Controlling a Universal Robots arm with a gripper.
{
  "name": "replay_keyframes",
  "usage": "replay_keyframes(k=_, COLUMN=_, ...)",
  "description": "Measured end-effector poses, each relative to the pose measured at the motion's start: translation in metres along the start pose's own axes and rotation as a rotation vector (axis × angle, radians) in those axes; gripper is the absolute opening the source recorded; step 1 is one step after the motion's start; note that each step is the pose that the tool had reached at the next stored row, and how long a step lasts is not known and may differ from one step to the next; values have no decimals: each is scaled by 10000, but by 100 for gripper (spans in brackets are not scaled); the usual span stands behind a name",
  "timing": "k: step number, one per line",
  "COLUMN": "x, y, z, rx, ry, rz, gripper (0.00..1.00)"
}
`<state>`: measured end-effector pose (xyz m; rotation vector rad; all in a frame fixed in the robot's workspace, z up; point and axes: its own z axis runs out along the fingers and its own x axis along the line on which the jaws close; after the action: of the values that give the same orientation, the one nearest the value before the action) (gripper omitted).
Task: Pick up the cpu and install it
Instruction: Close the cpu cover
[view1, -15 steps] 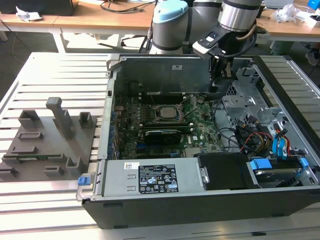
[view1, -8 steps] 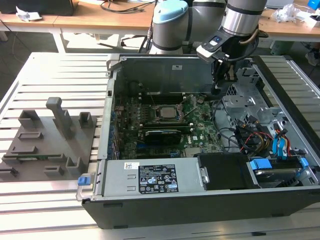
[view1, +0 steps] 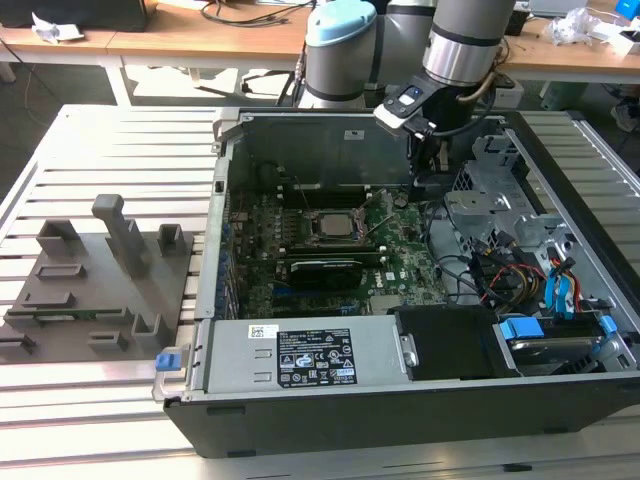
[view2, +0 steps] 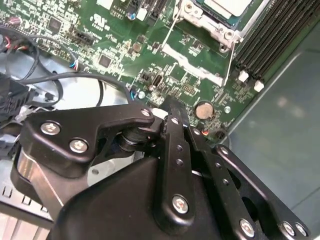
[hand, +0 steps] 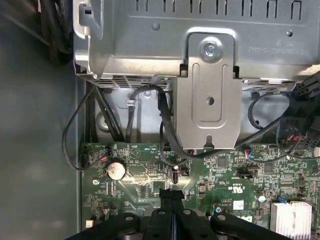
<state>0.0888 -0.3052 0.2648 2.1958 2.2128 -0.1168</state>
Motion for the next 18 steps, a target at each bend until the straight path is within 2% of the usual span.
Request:
replay_keyframes(k=1, x=1, y=-8, z=20, rx=0, ry=-2, rz=-8, gripper=11)
replay_keyframes(k=2, x=8, y=-49, z=117, rx=-3, ry=1, rz=-46, gripper=11)
replay_keyframes(k=3, x=15, y=-165, z=196, rx=-4, ry=3, rz=-56, gripper=11)
replay_keyframes(k=4, x=16, y=-272, z=204, rx=-4, ry=2, rz=-57, gripper=11)
replay_keyframes(k=5, x=16, y=-308, z=206, rx=-3, ry=0, rz=-57, gripper=11)
replay_keyframes(k=11, x=17, y=-379, z=211, rx=-4, ry=2, rz=-58, gripper=11)
replay_keyframes(k=18, x=18, y=-518, z=217, rx=-4, ry=2, rz=-56, gripper=11)
